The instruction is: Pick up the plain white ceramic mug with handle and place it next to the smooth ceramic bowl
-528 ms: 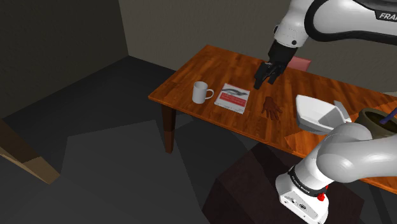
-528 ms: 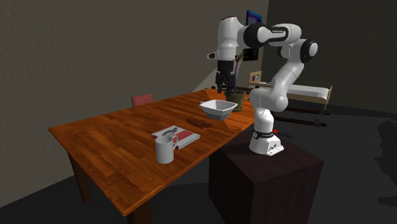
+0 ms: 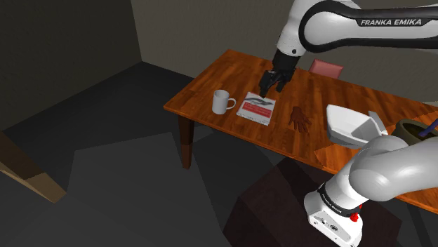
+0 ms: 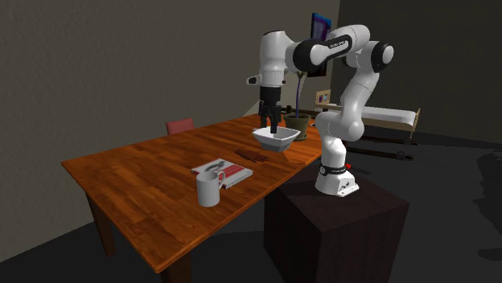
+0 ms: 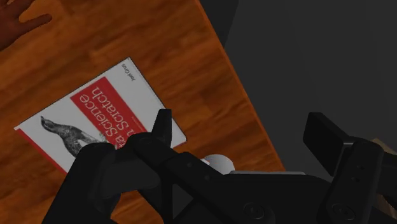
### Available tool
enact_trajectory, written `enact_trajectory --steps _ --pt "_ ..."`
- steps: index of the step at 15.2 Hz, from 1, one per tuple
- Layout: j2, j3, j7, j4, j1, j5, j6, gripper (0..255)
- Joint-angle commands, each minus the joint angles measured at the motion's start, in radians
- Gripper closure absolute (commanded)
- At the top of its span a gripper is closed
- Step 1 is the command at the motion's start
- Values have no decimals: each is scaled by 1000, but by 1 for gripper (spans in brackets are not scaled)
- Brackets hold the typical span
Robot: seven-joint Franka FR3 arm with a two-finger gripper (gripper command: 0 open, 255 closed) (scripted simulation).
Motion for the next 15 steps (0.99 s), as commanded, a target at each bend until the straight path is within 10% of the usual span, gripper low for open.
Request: enact_trajectory --steps 1,15 --pt "82 15 14 31 0 -2 55 0" --pt "638 67 105 391 -2 -98 259 0"
